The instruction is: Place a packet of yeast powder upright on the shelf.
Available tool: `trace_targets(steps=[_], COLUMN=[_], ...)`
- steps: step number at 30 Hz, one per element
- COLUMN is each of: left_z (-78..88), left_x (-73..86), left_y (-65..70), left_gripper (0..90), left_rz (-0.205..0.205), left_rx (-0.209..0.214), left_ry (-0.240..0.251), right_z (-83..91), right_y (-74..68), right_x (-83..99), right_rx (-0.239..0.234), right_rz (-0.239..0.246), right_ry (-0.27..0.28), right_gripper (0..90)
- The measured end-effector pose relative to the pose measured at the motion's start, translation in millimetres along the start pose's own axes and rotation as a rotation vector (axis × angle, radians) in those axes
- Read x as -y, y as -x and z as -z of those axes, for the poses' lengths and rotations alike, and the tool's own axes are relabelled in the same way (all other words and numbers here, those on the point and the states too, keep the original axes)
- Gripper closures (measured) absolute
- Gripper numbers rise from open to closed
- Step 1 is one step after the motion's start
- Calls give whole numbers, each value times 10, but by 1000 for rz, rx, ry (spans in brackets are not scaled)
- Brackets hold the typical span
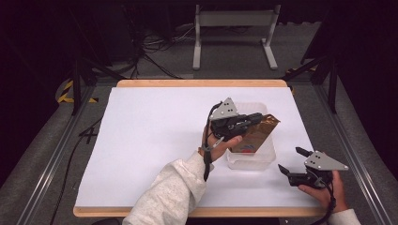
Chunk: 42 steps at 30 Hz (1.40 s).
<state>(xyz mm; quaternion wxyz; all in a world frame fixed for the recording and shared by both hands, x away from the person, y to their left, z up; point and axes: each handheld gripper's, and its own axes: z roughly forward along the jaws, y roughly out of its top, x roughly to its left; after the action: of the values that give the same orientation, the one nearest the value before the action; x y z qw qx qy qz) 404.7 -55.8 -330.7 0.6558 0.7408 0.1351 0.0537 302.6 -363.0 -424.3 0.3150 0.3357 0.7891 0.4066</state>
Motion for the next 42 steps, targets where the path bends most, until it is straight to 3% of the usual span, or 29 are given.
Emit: trace_targets(steps=[14, 20, 22, 28, 42], left_z=[83, 176, 216, 301, 411], left_x=[184, 214, 226, 268, 324], left_y=[-72, -104, -131, -156, -181], left_gripper=[864, 862, 862, 859, 858], left_rz=[10, -37, -24, -38, -38], left_rx=[14, 9, 13, 22, 18], left_ry=[-38, -67, -78, -112, -103], right_z=[-7, -9, -9, -11, -17], right_y=[-12, -12, -12, -17, -23], right_x=[-1, -2, -1, -7, -10], right_rx=[-1, -2, -2, 1, -3], right_rz=[5, 7, 8, 9, 12], right_ry=[-6, -6, -6, -4, -6], right_gripper=[127, 127, 127, 126, 126])
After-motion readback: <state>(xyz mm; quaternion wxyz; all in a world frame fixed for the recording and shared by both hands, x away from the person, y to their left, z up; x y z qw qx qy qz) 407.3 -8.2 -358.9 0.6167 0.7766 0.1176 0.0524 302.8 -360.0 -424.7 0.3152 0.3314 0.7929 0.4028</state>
